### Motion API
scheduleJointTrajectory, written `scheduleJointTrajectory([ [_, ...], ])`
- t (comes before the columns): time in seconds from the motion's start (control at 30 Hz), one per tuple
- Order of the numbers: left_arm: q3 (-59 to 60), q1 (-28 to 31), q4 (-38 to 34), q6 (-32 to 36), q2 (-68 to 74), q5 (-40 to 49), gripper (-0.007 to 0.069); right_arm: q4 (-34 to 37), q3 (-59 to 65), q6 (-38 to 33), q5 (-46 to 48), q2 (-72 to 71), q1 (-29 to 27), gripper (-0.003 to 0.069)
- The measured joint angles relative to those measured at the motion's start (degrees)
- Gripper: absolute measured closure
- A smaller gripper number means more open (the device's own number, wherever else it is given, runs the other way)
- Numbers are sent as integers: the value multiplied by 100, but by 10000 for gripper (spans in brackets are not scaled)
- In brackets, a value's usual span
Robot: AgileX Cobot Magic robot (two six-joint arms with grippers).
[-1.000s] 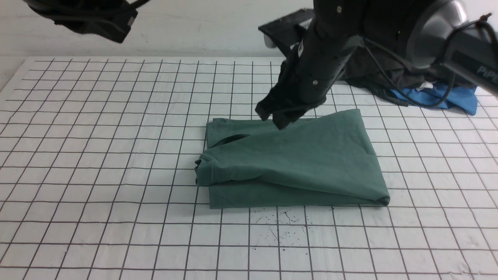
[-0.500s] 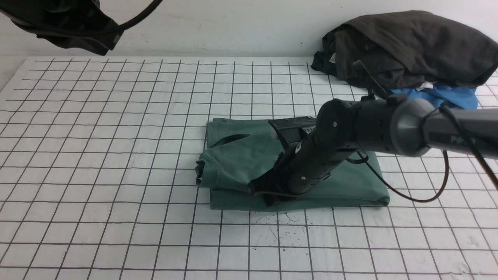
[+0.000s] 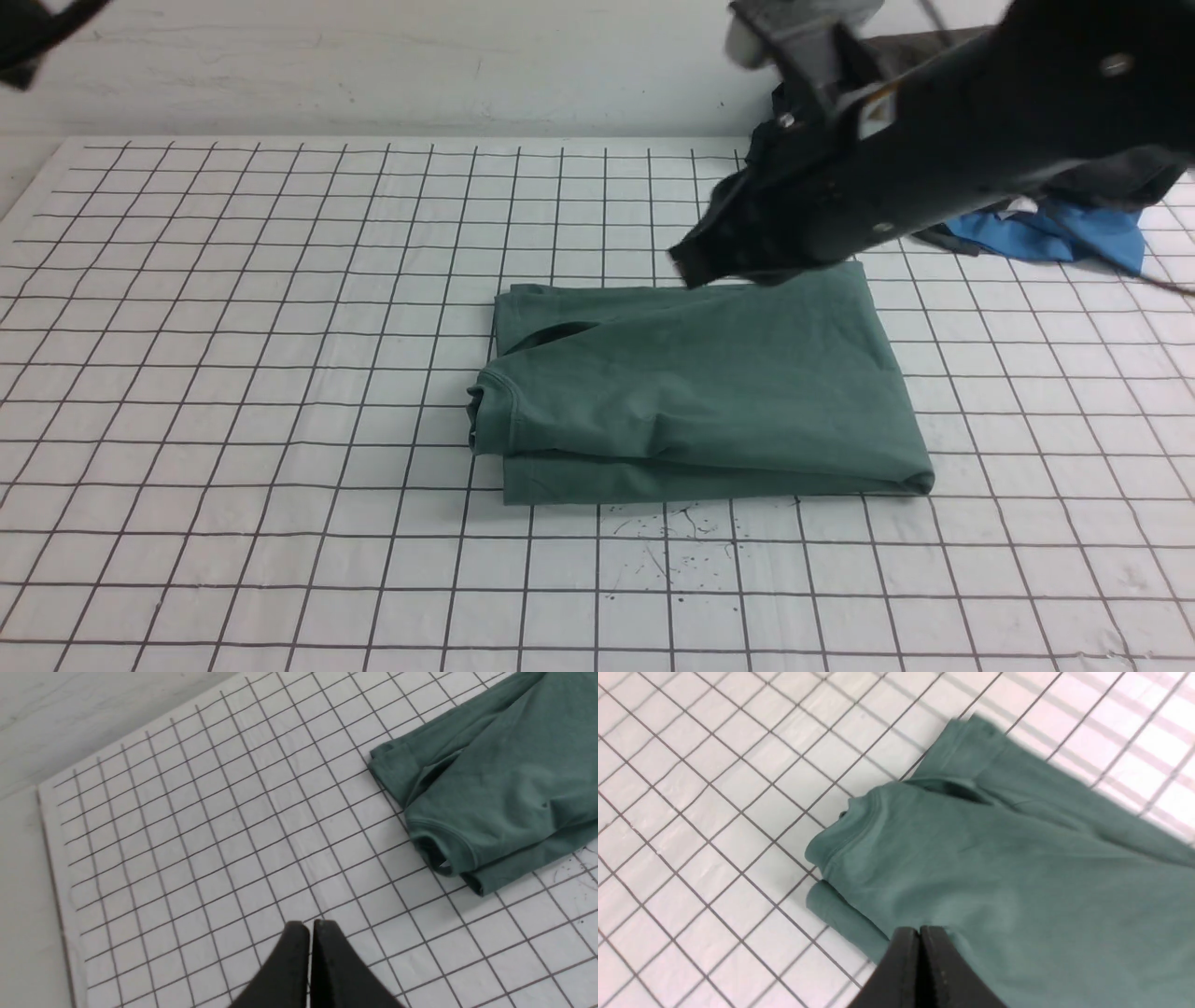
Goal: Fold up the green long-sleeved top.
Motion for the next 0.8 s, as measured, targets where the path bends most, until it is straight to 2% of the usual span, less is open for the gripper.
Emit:
scheduleJointTrajectory([
  [0.07, 248, 0, 86, -94, -353, 0, 632, -131, 147, 53, 56, -325, 0, 673],
  [0.17, 1286, 0, 288, -345, -1346, 11, 632, -275, 690, 171, 54, -1215, 0, 673],
  [0.43, 3644, 0, 266, -934, -3490, -320, 632, -284, 2094, 389, -720, -2924, 0, 673],
  [0.6, 4976, 0, 255, -1160, -4707, -1064, 632, -215, 3021, 403, -1785, -3972, 0, 673],
  [0.8, 5760, 0, 255, -1160, -5516, -1798, 632, -152, 3640, 403, -2866, -4770, 0, 673],
])
